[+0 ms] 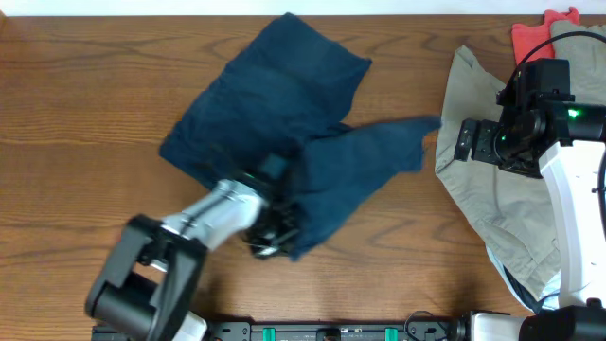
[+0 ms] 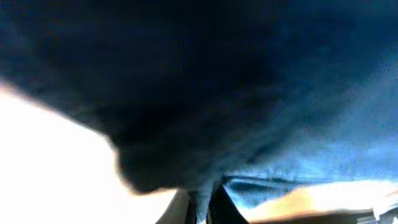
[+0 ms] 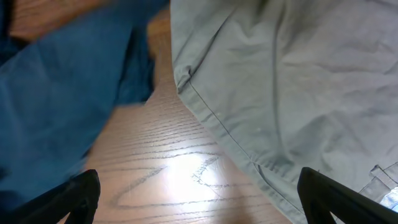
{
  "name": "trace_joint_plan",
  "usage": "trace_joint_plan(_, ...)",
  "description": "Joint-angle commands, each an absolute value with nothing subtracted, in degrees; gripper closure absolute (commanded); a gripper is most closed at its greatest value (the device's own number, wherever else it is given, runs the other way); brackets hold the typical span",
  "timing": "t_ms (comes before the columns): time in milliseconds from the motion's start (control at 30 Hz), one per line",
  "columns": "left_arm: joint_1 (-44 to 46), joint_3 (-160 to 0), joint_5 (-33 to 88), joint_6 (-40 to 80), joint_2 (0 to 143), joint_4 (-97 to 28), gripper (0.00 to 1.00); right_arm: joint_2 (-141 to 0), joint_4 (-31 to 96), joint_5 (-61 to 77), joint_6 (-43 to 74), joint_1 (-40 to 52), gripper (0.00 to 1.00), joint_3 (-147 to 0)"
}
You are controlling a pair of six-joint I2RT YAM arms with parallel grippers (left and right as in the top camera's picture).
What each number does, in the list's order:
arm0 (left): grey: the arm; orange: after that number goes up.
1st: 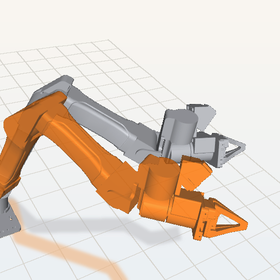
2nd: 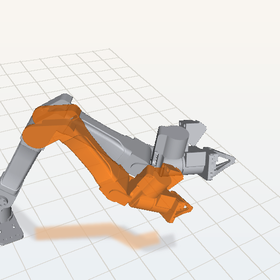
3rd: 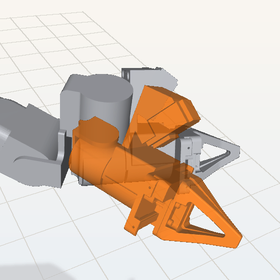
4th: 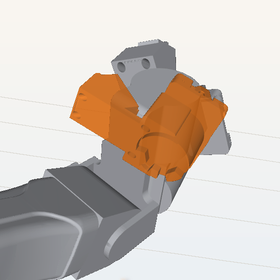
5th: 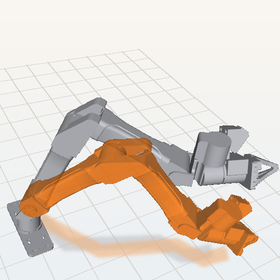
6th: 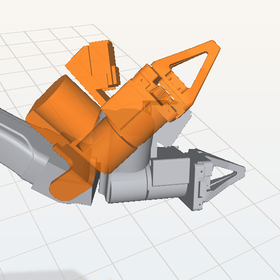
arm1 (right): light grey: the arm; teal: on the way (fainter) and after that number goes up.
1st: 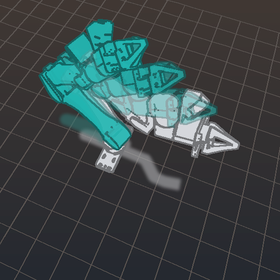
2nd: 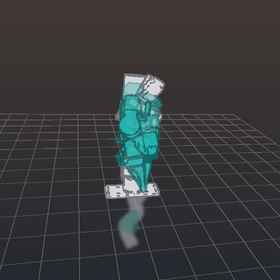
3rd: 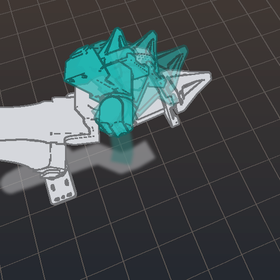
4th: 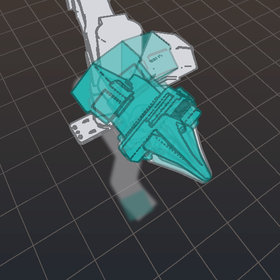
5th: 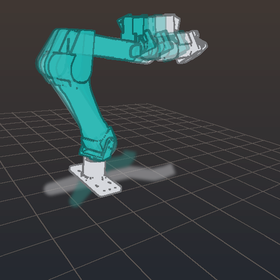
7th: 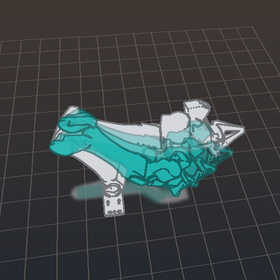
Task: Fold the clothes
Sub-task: 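Grasp the shorts' left edge with the left gripper and drag it left, then grasp the right leg with the right gripper and stretch the shorts flat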
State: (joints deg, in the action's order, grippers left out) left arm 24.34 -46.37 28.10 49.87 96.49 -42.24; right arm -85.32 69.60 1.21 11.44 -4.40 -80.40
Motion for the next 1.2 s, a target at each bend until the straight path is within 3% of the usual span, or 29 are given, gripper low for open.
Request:
trace_joint_plan(0,11.38,-46.28,13.91,40.69,94.50,-47.51,0.94,-84.33,70.11,1.85,10.57,-5.19,0.01,-80.55)
trace_joint_plan(167,-8.29,-47.03,20.05,32.42,91.44,-51.64,0.94,-84.33,70.50,13.52,8.34,-4.32,0.01,-79.50)
trace_joint_plan(300,-15.66,-47.00,24.23,27.73,91.29,-54.04,0.94,-84.36,68.79,22.81,8.08,-1.43,0.01,-75.88)
trace_joint_plan(400,-16.32,-47.00,24.23,26.26,91.29,-55.31,0.94,-84.38,64.97,27.92,10.13,1.96,0.01,-70.91)
trace_joint_plan(633,-16.08,-47.00,24.25,25.93,91.29,-55.46,0.94,-84.40,45.80,28.86,28.34,9.67,0.04,-56.10)
trace_joint_plan(800,-16.05,-47.00,24.23,25.93,91.29,-55.46,0.94,-84.47,30.52,23.86,39.97,11.79,0.15,-47.48)
trace_joint_plan(1167,-16.05,-47.00,24.21,25.93,91.29,-55.37,0.94,-84.99,14.09,17.50,51.59,12.01,0.31,-37.76)
